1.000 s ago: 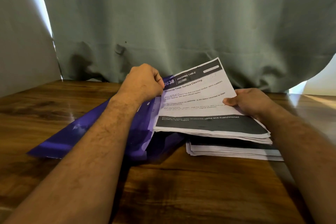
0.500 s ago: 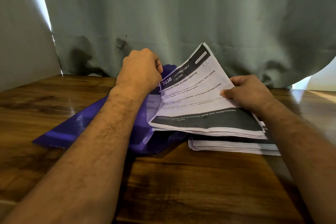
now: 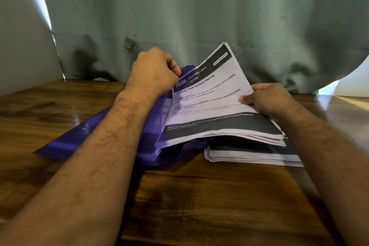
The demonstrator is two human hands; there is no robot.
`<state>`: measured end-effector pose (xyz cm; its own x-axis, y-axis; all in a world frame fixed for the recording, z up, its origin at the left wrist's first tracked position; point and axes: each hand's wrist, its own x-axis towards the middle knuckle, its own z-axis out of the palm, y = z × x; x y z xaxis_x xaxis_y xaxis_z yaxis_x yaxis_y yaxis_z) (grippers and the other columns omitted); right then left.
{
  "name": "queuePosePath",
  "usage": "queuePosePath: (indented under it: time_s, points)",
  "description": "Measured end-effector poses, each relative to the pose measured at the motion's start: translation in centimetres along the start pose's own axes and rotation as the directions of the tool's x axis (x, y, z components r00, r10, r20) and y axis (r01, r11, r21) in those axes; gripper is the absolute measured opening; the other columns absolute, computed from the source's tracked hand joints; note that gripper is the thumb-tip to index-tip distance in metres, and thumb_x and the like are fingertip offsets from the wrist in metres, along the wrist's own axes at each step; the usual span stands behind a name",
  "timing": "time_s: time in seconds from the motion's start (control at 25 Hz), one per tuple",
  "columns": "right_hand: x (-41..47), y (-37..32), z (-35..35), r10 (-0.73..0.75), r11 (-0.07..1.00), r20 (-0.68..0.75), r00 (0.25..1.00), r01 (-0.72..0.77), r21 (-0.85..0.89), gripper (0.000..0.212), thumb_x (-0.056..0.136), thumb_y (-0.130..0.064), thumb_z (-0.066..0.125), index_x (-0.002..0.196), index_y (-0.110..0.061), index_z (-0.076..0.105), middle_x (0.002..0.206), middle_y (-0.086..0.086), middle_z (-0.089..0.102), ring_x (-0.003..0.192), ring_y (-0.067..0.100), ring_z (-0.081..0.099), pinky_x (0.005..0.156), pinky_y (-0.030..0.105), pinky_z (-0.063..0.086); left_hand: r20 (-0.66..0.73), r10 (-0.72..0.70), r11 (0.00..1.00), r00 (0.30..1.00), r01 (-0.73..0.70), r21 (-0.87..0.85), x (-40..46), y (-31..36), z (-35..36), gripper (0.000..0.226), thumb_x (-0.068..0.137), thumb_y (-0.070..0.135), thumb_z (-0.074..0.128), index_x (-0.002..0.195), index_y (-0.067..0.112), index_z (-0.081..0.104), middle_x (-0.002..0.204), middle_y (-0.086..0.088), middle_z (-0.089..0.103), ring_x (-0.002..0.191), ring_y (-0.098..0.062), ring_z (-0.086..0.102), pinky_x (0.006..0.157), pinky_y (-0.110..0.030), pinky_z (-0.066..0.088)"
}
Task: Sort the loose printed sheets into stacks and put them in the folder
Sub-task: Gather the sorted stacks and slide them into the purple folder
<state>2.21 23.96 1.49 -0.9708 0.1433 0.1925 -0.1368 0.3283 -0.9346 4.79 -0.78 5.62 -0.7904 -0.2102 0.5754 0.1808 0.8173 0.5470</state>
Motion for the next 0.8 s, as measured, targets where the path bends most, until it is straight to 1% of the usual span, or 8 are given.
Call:
queuePosePath:
  time_s: [0.16, 0.2, 0.36, 0.44, 0.52, 0.56, 0.68, 0.8]
  points:
    - [0.4, 0.0, -0.1, -0.01, 1.0, -0.062, 0.998, 0.008, -0.027, 0.017, 0.077, -0.003, 0.076, 0.072, -0.018, 0.072, 0.066, -0.006, 0.074, 0.058, 0.011, 0.068, 0.063, 0.023, 0.055, -0.011, -0.003, 1.0, 1.0, 0.003, -0.009, 0.2, -0.3, 0.0, 0.026, 0.076, 0.007, 0.069, 0.063, 0.03, 0.068, 0.077, 0.005, 0.072, 0.084, -0.016, 0.07, 0.089, -0.033, 0.058]
    - [0.4, 0.0, -0.1, -0.006, 1.0, -0.062, 0.998, 0.005, -0.015, 0.016, 0.077, -0.003, 0.076, 0.073, -0.018, 0.072, 0.068, -0.005, 0.074, 0.059, 0.012, 0.068, 0.064, 0.023, 0.056, -0.023, -0.012, 1.0, 1.0, 0.012, -0.017, 0.3, -0.4, -0.1, 0.027, 0.076, 0.008, 0.069, 0.063, 0.031, 0.068, 0.077, 0.005, 0.073, 0.083, -0.015, 0.07, 0.088, -0.033, 0.058]
    - [-0.6, -0.3, 1.2, 0.057, 0.989, 0.005, 0.998, -0.057, 0.138, 0.01, 0.081, -0.008, 0.075, 0.091, -0.008, 0.074, 0.075, 0.004, 0.075, 0.053, 0.014, 0.068, 0.046, 0.019, 0.05, -0.032, -0.011, 0.999, 0.999, 0.01, -0.035, 0.2, -0.6, 0.3, 0.022, 0.077, 0.009, 0.071, 0.068, 0.029, 0.071, 0.077, 0.007, 0.072, 0.083, -0.014, 0.07, 0.087, -0.034, 0.059]
    - [-1.1, -0.7, 2.1, 0.117, 0.948, 0.092, 0.989, -0.139, 0.287, 0.017, 0.085, -0.01, 0.072, 0.1, -0.002, 0.071, 0.084, 0.011, 0.076, 0.062, 0.019, 0.072, 0.049, 0.027, 0.056, -0.023, -0.004, 1.0, 1.0, 0.004, -0.016, 0.1, -0.5, 0.7, 0.019, 0.077, 0.009, 0.071, 0.071, 0.027, 0.072, 0.079, 0.006, 0.073, 0.085, -0.016, 0.07, 0.089, -0.035, 0.059]
    - [-1.5, -1.1, 2.6, 0.153, 0.883, 0.234, 0.96, -0.239, 0.404, 0.021, 0.09, -0.008, 0.064, 0.109, 0.002, 0.066, 0.093, 0.015, 0.075, 0.078, 0.026, 0.074, 0.062, 0.038, 0.062, -0.023, -0.011, 1.0, 1.0, 0.011, 0.002, 0.1, -0.6, 0.9, 0.019, 0.078, 0.01, 0.07, 0.071, 0.027, 0.072, 0.08, 0.006, 0.073, 0.085, -0.016, 0.07, 0.088, -0.035, 0.059]
    - [-1.7, -1.2, 2.6, 0.155, 0.874, 0.293, 0.943, -0.269, 0.405, 0.021, 0.092, -0.006, 0.061, 0.112, 0.001, 0.065, 0.095, 0.014, 0.075, 0.082, 0.026, 0.074, 0.064, 0.038, 0.062, -0.029, -0.019, 1.0, 0.999, 0.019, 0.005, 0.1, -0.6, 0.9, 0.018, 0.078, 0.01, 0.07, 0.071, 0.027, 0.072, 0.081, 0.006, 0.073, 0.085, -0.016, 0.07, 0.089, -0.034, 0.059]
    - [-2.0, -1.2, 2.2, 0.171, 0.899, 0.406, 0.898, -0.311, 0.309, 0.023, 0.093, -0.001, 0.055, 0.115, -0.002, 0.064, 0.093, 0.011, 0.076, 0.077, 0.021, 0.075, 0.054, 0.03, 0.06, -0.072, -0.05, 0.999, 0.996, 0.049, -0.011, 0.3, -0.8, 0.8, 0.015, 0.077, 0.012, 0.07, 0.074, 0.027, 0.072, 0.083, 0.005, 0.074, 0.087, -0.017, 0.07, 0.089, -0.034, 0.058]
    - [-2.1, -1.2, 2.2, 0.165, 0.872, 0.493, 0.854, -0.36, 0.332, 0.028, 0.093, 0.007, 0.052, 0.118, 0.001, 0.063, 0.103, 0.016, 0.074, 0.085, 0.026, 0.074, 0.062, 0.032, 0.062, -0.118, -0.059, 0.998, 0.991, 0.056, -0.028, 0.4, -0.8, 0.7, 0.014, 0.076, 0.013, 0.07, 0.075, 0.027, 0.072, 0.083, 0.004, 0.074, 0.089, -0.019, 0.069, 0.09, -0.035, 0.058]
